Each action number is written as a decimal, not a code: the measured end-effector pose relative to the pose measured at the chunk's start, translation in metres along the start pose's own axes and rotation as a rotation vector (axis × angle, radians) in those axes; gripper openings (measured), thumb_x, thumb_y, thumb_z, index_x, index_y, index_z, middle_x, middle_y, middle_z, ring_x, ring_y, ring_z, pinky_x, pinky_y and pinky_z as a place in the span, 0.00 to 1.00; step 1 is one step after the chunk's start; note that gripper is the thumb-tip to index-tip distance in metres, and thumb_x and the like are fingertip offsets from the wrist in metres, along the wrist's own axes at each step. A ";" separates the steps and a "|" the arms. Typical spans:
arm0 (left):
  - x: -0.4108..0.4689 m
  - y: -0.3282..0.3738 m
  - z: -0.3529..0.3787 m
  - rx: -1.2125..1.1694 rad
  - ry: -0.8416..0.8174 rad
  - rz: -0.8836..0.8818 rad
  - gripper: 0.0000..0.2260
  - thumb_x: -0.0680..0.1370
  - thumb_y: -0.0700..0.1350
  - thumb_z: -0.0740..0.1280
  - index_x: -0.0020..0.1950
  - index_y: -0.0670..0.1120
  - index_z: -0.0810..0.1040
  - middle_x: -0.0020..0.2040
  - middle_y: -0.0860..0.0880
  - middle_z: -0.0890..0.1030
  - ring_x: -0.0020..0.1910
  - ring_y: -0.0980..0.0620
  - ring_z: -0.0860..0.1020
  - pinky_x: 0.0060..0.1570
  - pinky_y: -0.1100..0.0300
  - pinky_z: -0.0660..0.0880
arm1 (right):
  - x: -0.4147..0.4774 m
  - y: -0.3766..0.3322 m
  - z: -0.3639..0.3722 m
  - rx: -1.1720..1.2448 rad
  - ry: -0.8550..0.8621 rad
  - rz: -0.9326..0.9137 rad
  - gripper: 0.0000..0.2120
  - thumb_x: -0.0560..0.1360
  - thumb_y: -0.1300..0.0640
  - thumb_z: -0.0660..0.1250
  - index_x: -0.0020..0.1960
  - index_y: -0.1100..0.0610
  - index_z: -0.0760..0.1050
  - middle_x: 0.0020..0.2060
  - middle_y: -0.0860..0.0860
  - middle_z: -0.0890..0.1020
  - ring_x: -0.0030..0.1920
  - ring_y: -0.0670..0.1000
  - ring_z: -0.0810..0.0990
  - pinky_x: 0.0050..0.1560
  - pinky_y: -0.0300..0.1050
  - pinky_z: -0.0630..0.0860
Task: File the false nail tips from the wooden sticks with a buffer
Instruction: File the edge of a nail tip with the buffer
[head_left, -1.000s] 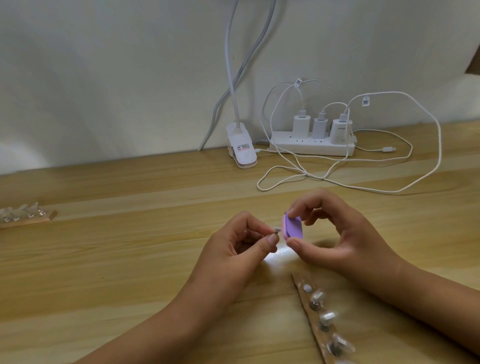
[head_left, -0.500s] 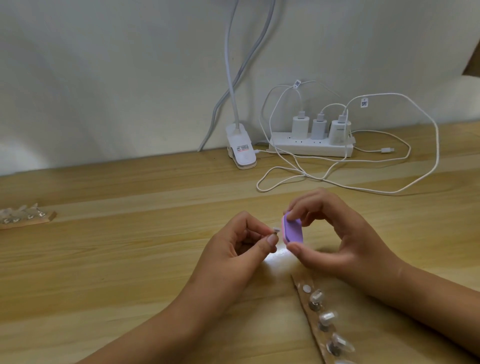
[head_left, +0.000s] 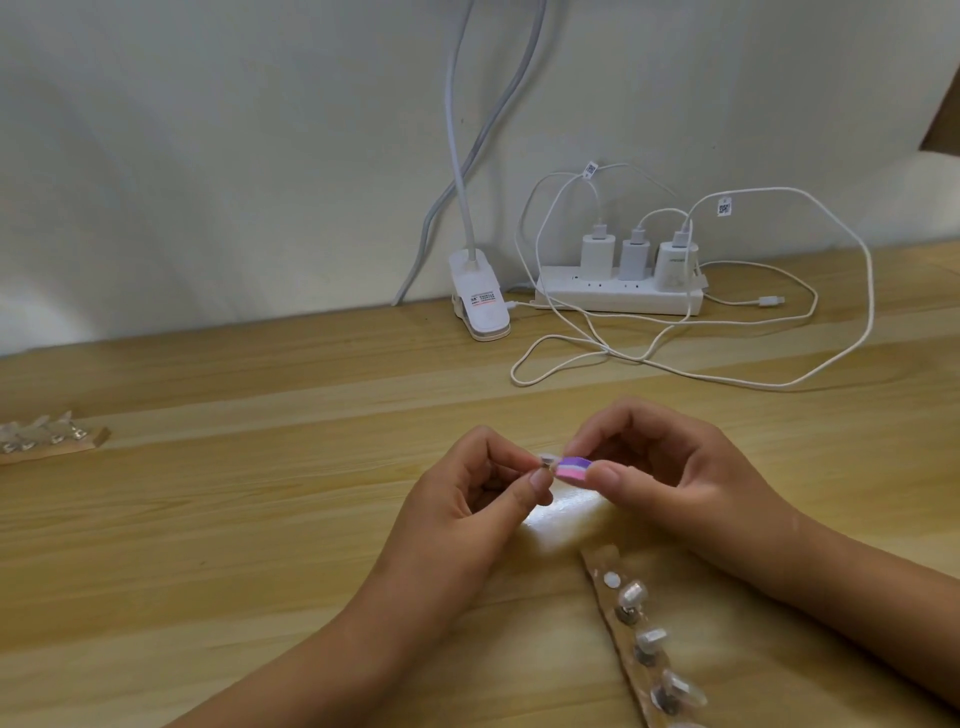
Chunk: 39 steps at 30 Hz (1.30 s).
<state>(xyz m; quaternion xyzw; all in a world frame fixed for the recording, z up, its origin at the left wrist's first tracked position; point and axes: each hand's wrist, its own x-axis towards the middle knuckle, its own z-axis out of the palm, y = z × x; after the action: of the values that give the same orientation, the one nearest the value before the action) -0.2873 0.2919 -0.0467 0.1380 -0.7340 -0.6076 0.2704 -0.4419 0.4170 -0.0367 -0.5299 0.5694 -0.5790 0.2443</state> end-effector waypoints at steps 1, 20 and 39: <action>0.000 0.000 0.000 -0.001 0.000 0.001 0.02 0.73 0.49 0.70 0.41 0.54 0.79 0.40 0.52 0.84 0.42 0.57 0.81 0.45 0.68 0.75 | 0.000 0.000 0.001 -0.003 -0.005 0.006 0.11 0.70 0.47 0.72 0.47 0.52 0.80 0.44 0.53 0.84 0.45 0.51 0.82 0.47 0.38 0.77; -0.001 0.005 0.002 -0.005 -0.009 -0.042 0.07 0.67 0.50 0.74 0.41 0.50 0.82 0.38 0.50 0.85 0.40 0.57 0.82 0.42 0.69 0.75 | 0.001 -0.002 0.000 0.063 0.029 0.017 0.07 0.76 0.51 0.68 0.46 0.55 0.80 0.40 0.49 0.85 0.41 0.42 0.81 0.45 0.33 0.76; -0.002 0.008 0.003 0.013 -0.015 -0.072 0.06 0.67 0.50 0.75 0.40 0.52 0.81 0.37 0.49 0.86 0.39 0.56 0.83 0.41 0.69 0.75 | 0.001 -0.001 0.002 0.024 0.042 0.018 0.12 0.75 0.48 0.68 0.47 0.57 0.79 0.41 0.49 0.85 0.41 0.41 0.82 0.44 0.34 0.76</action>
<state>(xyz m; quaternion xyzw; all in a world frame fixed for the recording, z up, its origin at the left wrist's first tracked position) -0.2865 0.2973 -0.0401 0.1615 -0.7344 -0.6131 0.2421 -0.4400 0.4151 -0.0353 -0.5094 0.5724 -0.5945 0.2438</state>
